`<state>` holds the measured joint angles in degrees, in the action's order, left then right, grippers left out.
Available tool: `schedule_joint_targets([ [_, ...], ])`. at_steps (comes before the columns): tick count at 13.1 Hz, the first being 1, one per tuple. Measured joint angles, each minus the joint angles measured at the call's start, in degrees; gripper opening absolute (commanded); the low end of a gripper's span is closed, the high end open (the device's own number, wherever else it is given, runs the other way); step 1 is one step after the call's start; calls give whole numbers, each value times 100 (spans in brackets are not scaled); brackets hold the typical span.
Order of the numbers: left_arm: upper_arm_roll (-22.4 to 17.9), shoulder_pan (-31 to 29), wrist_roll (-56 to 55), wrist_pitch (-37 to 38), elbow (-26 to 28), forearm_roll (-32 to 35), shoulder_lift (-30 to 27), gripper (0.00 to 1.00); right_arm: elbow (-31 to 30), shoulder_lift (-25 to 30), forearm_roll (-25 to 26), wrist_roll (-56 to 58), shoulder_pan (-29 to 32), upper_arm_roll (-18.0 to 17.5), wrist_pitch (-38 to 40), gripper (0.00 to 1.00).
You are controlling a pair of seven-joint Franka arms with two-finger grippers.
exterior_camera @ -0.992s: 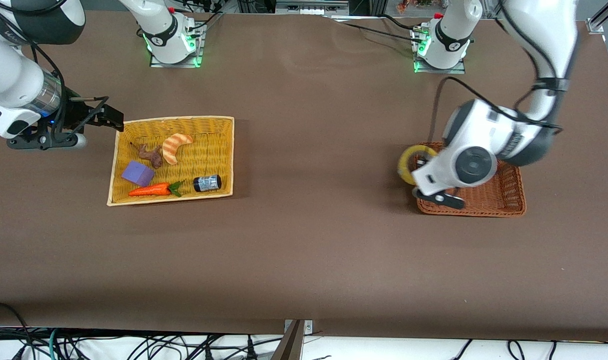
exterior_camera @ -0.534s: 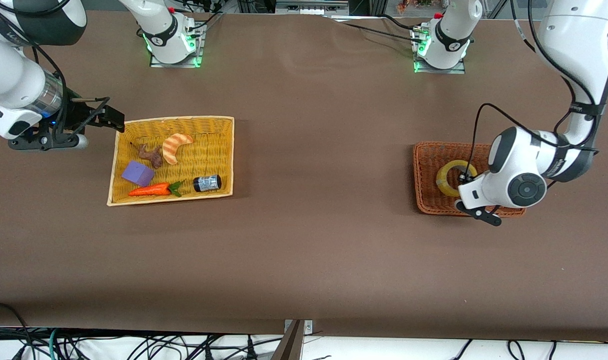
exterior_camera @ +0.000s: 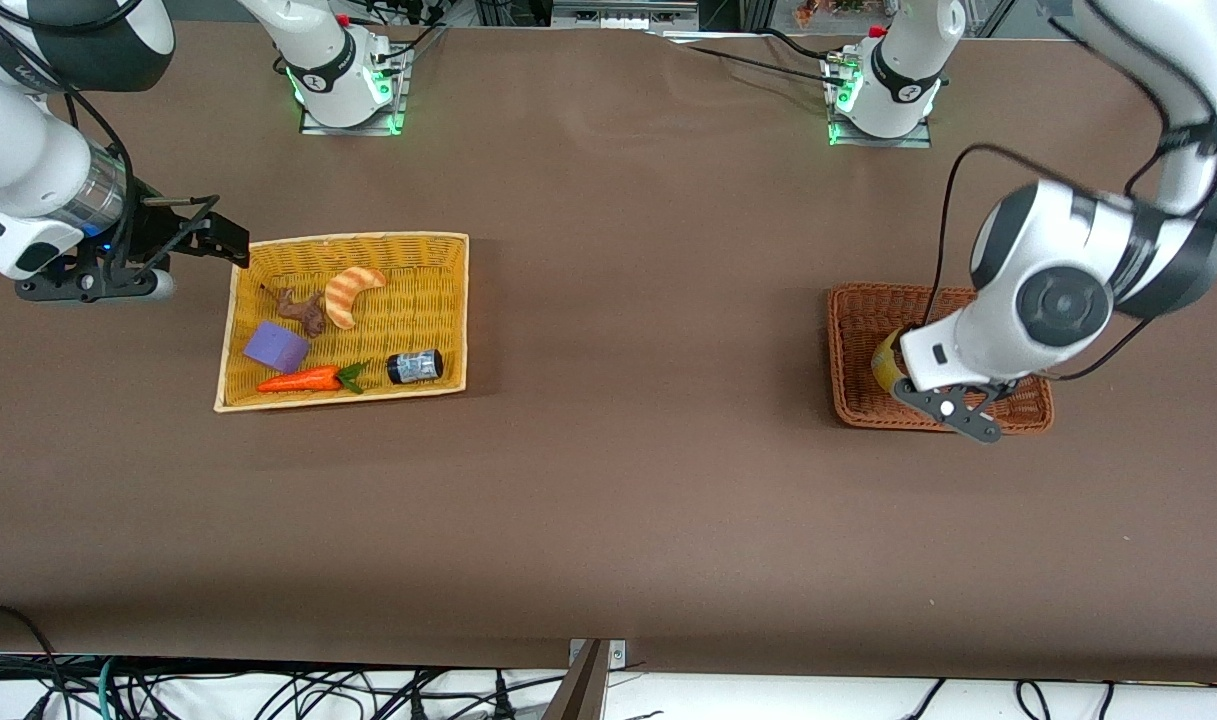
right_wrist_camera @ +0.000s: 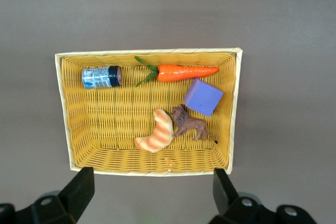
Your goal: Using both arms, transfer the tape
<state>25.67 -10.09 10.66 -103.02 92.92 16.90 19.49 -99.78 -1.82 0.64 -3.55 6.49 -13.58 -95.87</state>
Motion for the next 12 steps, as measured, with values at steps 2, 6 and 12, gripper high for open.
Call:
schedule_joint_targets([
  [2,106,12,-57,833,-636,-348,-367,100,11,1,0,0,0,0,-31,100],
  [6,-206,-184,-88,2036,-1718,-880,-634,100,149,15,1,0,0,-2,-47,100],
  [12,-2382,949,-269,1044,-294,-2076,-1672,100,298,-46,1,0,-20,-16,-51,100],
])
